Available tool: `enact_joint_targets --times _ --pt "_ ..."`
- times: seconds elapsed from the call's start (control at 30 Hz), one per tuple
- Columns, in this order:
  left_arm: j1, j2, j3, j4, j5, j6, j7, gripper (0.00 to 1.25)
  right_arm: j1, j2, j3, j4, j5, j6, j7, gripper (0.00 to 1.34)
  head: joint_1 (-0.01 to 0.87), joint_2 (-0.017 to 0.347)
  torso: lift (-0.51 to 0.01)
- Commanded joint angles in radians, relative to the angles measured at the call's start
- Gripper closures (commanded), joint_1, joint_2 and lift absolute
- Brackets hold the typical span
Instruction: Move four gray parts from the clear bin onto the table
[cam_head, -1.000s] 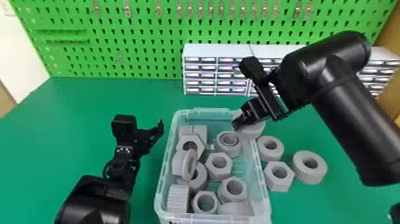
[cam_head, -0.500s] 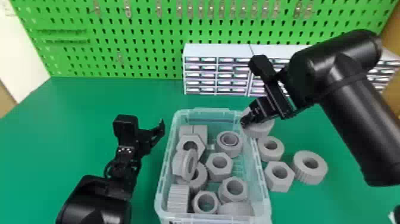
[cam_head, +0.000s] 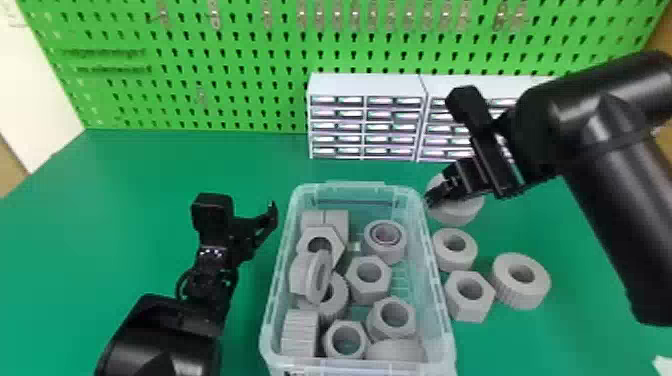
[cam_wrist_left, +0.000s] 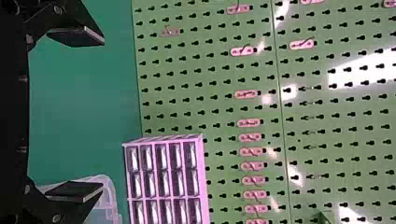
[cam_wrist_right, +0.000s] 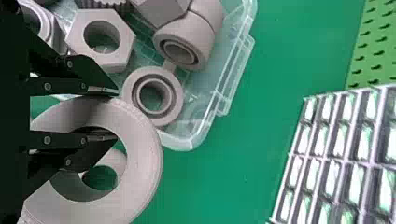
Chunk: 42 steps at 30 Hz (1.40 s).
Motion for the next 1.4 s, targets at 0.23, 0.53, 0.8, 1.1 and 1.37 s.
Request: enact_joint_targets --times 0.23,0.53,0.8,1.1,1.37 --pt "-0.005 0.000 -0.014 0.002 0.000 0.005 0.012 0.18 0.067 -0.041 -0.094 -0.113 0.011 0.001 -0.001 1.04 0.693 0.072 -0.052" --pt "-0.008 -0.002 -0.018 0.003 0.002 0.005 0.015 0.18 0.116 -0.061 -0.127 -0.183 0.018 0.001 -0.001 1.04 0.693 0.072 -0.052" --pt "-0.008 -0.002 -0.018 0.005 0.005 0.005 0.016 0.18 0.171 -0.067 -0.161 -0.252 0.018 0.001 -0.001 1.04 0.693 0.072 -0.052" --pt "-0.008 -0.002 -0.015 0.005 0.011 0.005 0.016 0.18 0.251 -0.073 -0.187 -0.303 0.018 0.001 -0.001 1.04 0.693 0.072 -0.052" --pt "-0.005 -0.002 -0.012 0.005 0.012 0.003 0.018 0.18 0.300 -0.083 -0.206 -0.324 0.018 0.001 -0.001 1.04 0.693 0.072 -0.052"
